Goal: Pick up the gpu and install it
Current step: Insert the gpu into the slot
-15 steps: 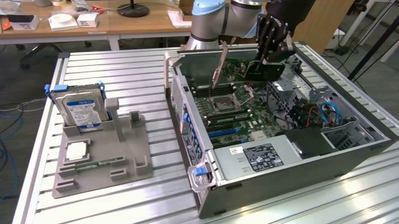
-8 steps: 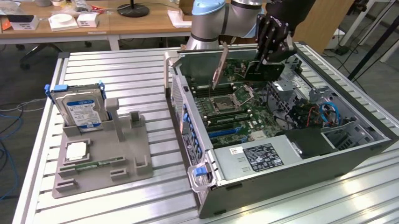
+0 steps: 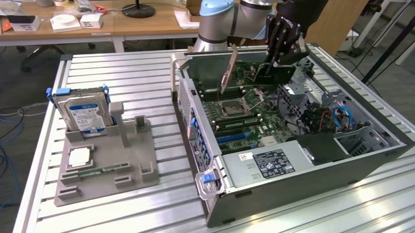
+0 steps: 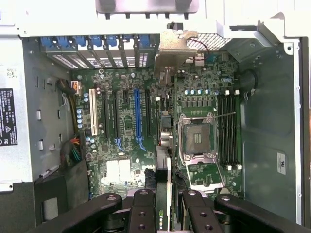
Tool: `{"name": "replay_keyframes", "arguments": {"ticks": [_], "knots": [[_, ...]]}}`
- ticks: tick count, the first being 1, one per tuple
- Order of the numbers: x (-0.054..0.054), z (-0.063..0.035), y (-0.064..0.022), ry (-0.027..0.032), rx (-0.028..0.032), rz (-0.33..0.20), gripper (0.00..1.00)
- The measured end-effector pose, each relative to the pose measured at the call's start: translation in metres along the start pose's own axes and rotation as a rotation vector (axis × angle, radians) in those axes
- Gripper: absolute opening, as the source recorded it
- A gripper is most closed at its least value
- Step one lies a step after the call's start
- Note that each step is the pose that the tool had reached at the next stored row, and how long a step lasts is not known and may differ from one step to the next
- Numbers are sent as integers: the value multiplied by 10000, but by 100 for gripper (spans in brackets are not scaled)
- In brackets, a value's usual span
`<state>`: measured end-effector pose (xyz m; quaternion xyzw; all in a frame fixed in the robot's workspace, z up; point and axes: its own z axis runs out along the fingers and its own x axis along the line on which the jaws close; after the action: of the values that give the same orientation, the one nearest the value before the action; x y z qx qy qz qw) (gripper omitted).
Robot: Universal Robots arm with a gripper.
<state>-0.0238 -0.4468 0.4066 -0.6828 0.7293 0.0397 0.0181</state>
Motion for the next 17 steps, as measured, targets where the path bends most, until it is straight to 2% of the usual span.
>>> {"name": "replay_keyframes", "arguments": {"ticks": [8, 12, 13, 14, 15, 17], "knots": [[0, 0, 0, 1, 1, -3, 26], [0, 7, 0, -3, 61, -38, 26], [0, 11, 0, -4, 92, -50, 26], [1, 15, 0, -7, 149, -60, 26], [1, 19, -1, -8, 216, -68, 26], [1, 28, -1, -11, 386, -85, 26]]}}
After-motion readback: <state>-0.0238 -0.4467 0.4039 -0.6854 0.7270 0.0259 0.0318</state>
